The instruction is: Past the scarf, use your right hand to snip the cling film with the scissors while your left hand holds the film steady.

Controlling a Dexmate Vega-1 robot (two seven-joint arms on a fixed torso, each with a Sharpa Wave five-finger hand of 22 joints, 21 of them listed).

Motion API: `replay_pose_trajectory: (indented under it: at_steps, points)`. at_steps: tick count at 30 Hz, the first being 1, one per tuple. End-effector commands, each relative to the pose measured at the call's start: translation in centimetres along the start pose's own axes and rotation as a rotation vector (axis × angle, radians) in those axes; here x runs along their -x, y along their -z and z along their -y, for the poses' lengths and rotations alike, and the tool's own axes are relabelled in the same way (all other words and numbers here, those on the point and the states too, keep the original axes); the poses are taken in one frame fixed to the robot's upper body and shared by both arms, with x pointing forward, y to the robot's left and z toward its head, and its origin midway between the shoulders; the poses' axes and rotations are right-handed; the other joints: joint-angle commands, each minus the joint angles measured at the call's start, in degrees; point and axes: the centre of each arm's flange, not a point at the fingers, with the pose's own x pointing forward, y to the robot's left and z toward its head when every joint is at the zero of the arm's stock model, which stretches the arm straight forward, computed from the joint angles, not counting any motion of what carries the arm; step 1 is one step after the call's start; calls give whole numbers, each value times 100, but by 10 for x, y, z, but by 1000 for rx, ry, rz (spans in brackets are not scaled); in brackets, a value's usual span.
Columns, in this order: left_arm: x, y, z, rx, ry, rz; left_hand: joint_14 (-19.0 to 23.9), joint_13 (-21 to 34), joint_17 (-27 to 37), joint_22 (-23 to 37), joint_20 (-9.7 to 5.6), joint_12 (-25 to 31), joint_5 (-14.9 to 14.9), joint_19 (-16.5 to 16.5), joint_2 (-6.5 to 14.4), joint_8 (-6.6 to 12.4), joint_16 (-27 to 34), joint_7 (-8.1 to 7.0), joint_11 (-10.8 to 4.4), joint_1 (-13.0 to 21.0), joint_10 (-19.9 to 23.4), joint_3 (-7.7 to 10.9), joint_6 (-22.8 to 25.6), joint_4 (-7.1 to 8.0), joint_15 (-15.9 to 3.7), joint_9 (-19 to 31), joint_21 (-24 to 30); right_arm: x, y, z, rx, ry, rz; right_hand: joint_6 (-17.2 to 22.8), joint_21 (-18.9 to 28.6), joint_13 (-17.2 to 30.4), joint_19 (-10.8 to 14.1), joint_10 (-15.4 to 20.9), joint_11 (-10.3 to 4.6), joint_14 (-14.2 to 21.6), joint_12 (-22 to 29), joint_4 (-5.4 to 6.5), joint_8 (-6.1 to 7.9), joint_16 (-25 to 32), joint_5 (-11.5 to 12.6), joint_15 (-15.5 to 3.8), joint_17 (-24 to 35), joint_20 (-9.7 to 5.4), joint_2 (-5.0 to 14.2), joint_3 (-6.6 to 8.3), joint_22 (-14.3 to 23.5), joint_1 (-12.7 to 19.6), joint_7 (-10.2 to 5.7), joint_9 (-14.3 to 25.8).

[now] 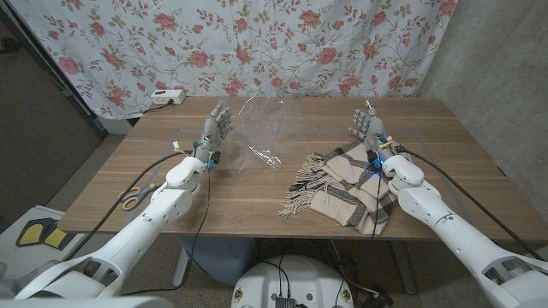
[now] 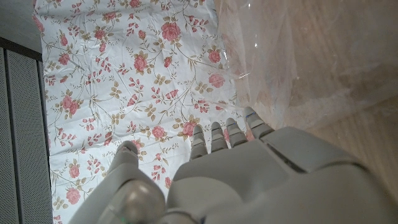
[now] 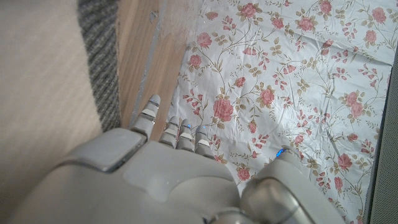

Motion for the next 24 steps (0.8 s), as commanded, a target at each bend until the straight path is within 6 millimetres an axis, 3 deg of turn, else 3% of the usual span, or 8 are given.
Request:
replay_pose_trajectory:
  at_steps: [1,24]
  points:
    - [5,2,-1,1,-3,9,40,7,31,6,57,40,20,-9,2,17,26,-49,1,64,53,48,12,-4,17,21,19,5,5,1,-4,7,-10,7,36,20,-17,0,74,-2,20,-2,23,25,20,44,15,39,18,37,27,57,53,30]
    - [15,-13,-2,-49,20,73,27,7,30,8,47,37,18,7,3,19,18,-48,-8,82,54,62,13,-21,12,21,-50,2,-3,-3,21,-15,-2,0,30,20,-33,-4,87,-22,14,-11,20,14,14,62,13,40,36,45,27,80,67,30]
